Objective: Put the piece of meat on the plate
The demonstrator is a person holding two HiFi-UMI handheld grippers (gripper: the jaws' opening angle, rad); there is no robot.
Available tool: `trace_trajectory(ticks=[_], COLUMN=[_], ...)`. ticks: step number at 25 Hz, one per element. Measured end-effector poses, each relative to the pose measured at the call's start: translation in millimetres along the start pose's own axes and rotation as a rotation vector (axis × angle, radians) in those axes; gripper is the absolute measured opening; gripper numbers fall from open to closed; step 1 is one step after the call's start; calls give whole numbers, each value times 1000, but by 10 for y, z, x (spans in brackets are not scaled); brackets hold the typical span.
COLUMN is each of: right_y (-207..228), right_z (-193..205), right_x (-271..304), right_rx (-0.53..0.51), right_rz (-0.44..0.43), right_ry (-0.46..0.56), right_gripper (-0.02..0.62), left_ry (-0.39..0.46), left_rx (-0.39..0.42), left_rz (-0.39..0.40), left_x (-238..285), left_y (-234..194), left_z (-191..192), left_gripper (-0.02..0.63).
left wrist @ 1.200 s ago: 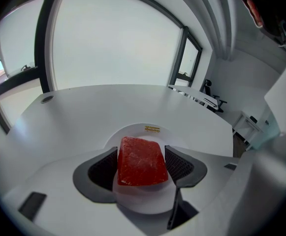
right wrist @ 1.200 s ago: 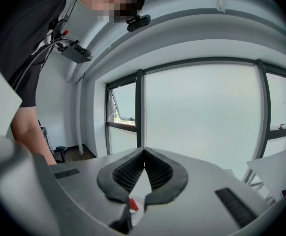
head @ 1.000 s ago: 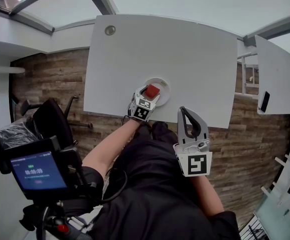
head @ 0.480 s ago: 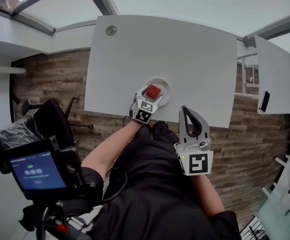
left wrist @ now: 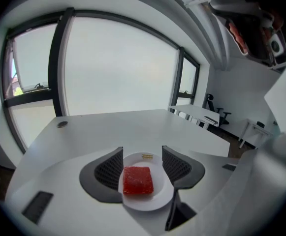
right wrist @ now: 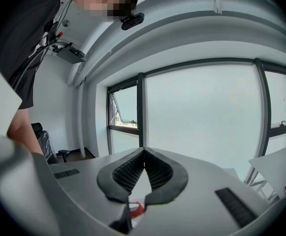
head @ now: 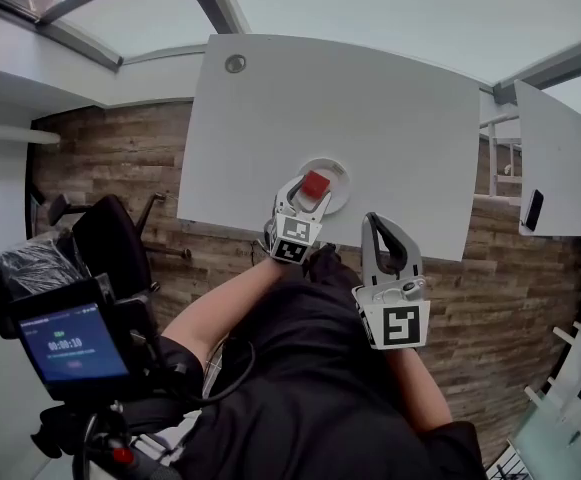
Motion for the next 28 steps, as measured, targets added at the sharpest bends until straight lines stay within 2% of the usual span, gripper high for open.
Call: trace_trajectory(ticks=[5, 11, 16, 19, 25, 28], right_y=[-52, -305, -295, -205, -198, -193], right_z=[-69, -308, -352, -387, -364, -327], right_x=[-53, -186, -208, -243, -242, -278], right_rx=[-28, -103, -80, -73, -60, -60], right_rz=[-11, -48, -55, -37, -25, -25], right_ry=[17, 76, 93, 98, 102, 91], right_gripper=[6, 6, 6, 6, 6, 6], left_ry=[109, 199, 276, 335, 404, 406], left_rx=[-3, -21, -20, -27, -40, -23], left_rz=[-43, -40, -19, -21, -31, -44], left_x=[-351, -865, -1062, -1078, -1349, -1539], left_y=[10, 166, 338, 433, 443, 428], left_z=[-280, -665, -1088, -1127, -1209, -1380], left_gripper=[121, 117, 117, 26, 17, 6])
Point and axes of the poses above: the fingertips, and each gripper's own axes: x forward along the fingers, y to its right, z out of its underside, the point moved 2 cm from there along -x, backward along the fingers, and after that the axes turned 3 degrees about y, right-handed, at the moved point
